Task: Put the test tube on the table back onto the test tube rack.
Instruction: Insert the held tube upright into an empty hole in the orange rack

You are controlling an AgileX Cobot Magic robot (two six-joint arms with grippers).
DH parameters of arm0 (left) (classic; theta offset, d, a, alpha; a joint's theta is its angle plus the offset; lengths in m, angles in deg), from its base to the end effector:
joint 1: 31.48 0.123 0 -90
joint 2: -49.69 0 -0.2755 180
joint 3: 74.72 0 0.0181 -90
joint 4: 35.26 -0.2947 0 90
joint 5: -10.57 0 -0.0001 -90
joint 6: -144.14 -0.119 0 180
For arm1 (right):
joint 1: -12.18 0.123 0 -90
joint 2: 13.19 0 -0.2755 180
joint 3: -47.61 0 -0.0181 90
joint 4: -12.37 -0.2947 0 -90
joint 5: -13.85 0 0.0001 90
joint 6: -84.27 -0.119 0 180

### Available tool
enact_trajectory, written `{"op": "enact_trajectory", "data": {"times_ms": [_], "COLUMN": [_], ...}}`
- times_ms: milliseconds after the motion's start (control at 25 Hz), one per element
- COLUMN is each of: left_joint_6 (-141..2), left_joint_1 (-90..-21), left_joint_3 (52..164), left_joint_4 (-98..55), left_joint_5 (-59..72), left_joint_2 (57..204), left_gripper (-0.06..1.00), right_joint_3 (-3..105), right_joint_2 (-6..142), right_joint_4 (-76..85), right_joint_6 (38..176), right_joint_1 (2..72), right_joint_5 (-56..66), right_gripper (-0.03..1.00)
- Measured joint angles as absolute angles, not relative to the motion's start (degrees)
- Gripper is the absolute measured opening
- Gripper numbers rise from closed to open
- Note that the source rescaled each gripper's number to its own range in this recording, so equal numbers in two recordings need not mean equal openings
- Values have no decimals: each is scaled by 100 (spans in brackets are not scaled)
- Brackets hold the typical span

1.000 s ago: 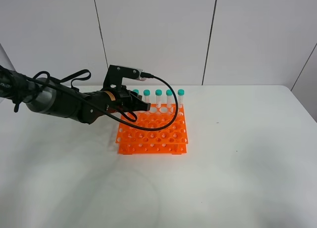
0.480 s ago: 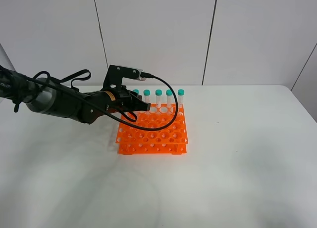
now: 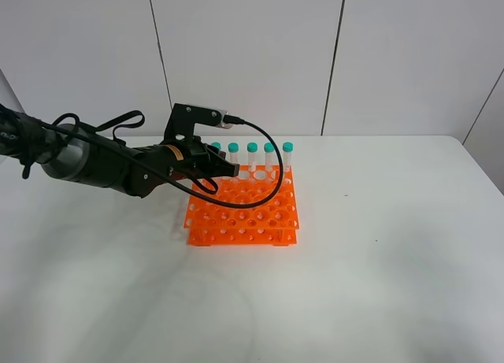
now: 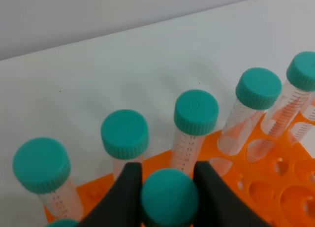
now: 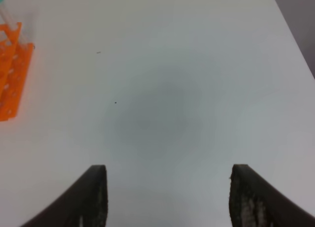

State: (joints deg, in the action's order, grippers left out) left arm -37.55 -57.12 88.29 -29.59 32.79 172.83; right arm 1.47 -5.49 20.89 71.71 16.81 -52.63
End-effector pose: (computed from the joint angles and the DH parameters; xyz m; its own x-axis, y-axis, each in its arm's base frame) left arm 0.4151 -0.1943 0.0832 -0.4476 0.1460 -0.8823 0.3756 0.9260 -0.0373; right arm 0.0573 -0.0116 0.2892 -0.4874 0.1184 -0.8651 0.1161 0.9908 0.0702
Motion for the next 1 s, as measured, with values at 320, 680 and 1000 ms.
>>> {"op": "enact_trajectory", "data": {"times_ms": [320,680,1000], "left_joint_6": [-3755,-3755,-3755], "left_joint_1": [-5712,-5712,-5712], "left_joint_3": [8829,8829,8829], "left_joint_4": [-2959,-2959,-2959], "left_joint_5": [3279,3229,3214], "left_joint_2": [17283,17283,17283], "left_gripper": [0,7,19], "right_joint_3": [147,147,147], "right_joint_2": [-549,-549,-549], "right_joint_4": [2089,2089,2089], "right_joint_6": [7171,7171,7171], "right_joint_1": [1681,1681,1681], "right_joint_5": [-5263,-5263,-5263], "right_gripper": [85,85,85]}}
